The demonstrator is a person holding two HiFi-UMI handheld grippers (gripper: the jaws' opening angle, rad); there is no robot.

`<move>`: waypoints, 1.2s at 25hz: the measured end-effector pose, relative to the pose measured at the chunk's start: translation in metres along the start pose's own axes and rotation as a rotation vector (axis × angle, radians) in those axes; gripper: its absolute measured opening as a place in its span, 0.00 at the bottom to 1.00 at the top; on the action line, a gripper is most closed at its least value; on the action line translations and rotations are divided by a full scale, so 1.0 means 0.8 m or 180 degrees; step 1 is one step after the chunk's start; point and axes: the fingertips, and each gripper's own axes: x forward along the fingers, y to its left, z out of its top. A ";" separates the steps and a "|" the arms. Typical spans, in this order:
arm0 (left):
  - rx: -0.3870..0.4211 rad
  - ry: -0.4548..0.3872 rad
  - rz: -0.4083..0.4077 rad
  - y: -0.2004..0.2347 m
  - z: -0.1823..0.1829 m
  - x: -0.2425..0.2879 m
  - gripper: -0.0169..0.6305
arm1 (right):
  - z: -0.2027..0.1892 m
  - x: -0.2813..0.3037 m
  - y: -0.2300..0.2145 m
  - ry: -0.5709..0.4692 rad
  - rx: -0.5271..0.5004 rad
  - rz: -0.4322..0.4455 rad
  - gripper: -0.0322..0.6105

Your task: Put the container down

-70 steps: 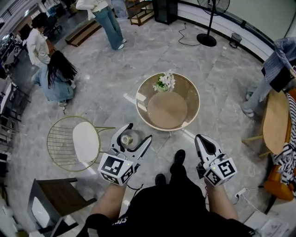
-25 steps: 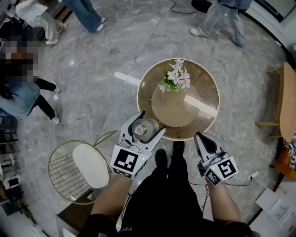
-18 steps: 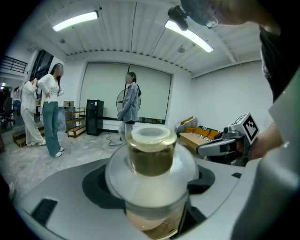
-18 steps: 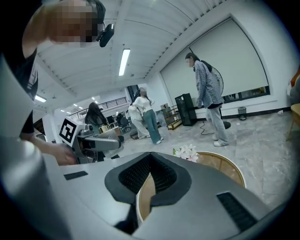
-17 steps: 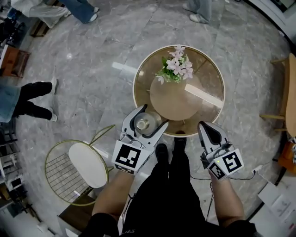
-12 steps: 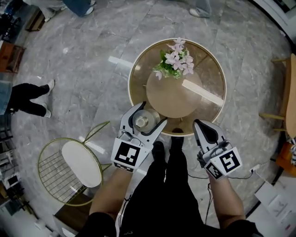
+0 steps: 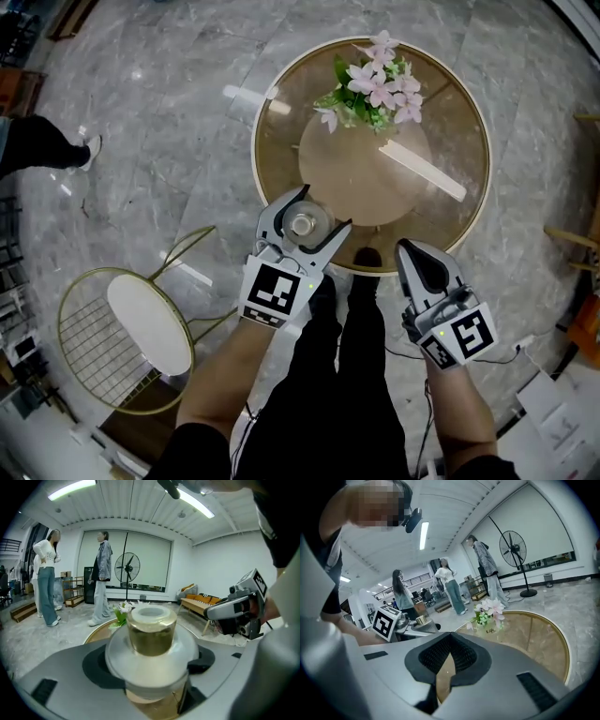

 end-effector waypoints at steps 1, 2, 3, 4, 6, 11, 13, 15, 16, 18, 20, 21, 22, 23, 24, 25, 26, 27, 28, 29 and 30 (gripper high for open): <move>0.0019 0.0012 -0.0002 0.001 -0.011 0.009 0.54 | -0.008 0.001 -0.003 0.0000 0.0003 0.0005 0.07; 0.0043 0.0023 -0.0008 0.001 -0.020 0.018 0.54 | -0.016 0.001 -0.004 0.0007 -0.0003 0.0014 0.07; 0.0072 0.0034 -0.0016 0.001 -0.029 0.027 0.54 | -0.024 0.001 -0.006 0.0024 -0.0018 0.0021 0.07; 0.0098 0.0043 -0.0019 0.001 -0.036 0.035 0.54 | -0.032 0.002 -0.008 0.0053 -0.0039 0.0026 0.07; 0.0120 0.0051 -0.0011 0.002 -0.050 0.051 0.54 | -0.047 0.004 -0.015 0.0131 -0.0079 0.0037 0.07; 0.0120 0.0099 0.0014 0.003 -0.079 0.086 0.54 | -0.070 0.011 -0.040 0.0238 -0.0150 0.0010 0.07; 0.0126 0.0133 0.0015 0.002 -0.091 0.100 0.54 | -0.074 0.015 -0.050 0.0238 -0.0153 -0.0007 0.07; 0.0125 0.0156 0.0024 0.000 -0.101 0.111 0.54 | -0.077 0.020 -0.057 0.0231 -0.0154 -0.0013 0.07; 0.0130 0.0169 0.0033 0.000 -0.105 0.116 0.54 | -0.079 0.022 -0.061 0.0232 -0.0157 -0.0014 0.07; 0.0145 0.0198 0.0058 0.001 -0.113 0.125 0.54 | -0.086 0.027 -0.068 0.0259 -0.0163 -0.0016 0.07; 0.0155 0.0219 0.0080 0.003 -0.121 0.135 0.54 | -0.095 0.033 -0.077 0.0311 -0.0169 -0.0024 0.07; 0.0160 0.0229 0.0088 0.003 -0.125 0.138 0.54 | -0.100 0.035 -0.081 0.0334 -0.0171 -0.0028 0.07; 0.0164 0.0238 0.0095 0.003 -0.128 0.141 0.54 | -0.103 0.036 -0.084 0.0351 -0.0171 -0.0031 0.07; 0.0170 0.0247 0.0103 0.003 -0.131 0.143 0.54 | -0.105 0.038 -0.087 0.0364 -0.0171 -0.0032 0.07; 0.0177 0.0255 0.0110 0.004 -0.134 0.145 0.54 | -0.107 0.040 -0.089 0.0375 -0.0172 -0.0029 0.07; 0.0183 0.0262 0.0117 0.004 -0.136 0.147 0.54 | -0.108 0.042 -0.090 0.0384 -0.0177 -0.0023 0.07; 0.0186 0.0266 0.0121 0.004 -0.138 0.149 0.54 | -0.109 0.044 -0.092 0.0393 -0.0183 -0.0014 0.07; 0.0186 0.0269 0.0122 0.004 -0.140 0.151 0.54 | -0.109 0.046 -0.093 0.0404 -0.0191 -0.0006 0.07; 0.0189 0.0271 0.0122 0.004 -0.143 0.153 0.54 | -0.110 0.048 -0.094 0.0416 -0.0200 0.0002 0.07; 0.0197 0.0276 0.0123 0.004 -0.144 0.156 0.54 | -0.111 0.049 -0.094 0.0427 -0.0208 0.0007 0.07; 0.0211 0.0281 0.0126 0.004 -0.146 0.158 0.54 | -0.111 0.050 -0.095 0.0437 -0.0215 0.0010 0.07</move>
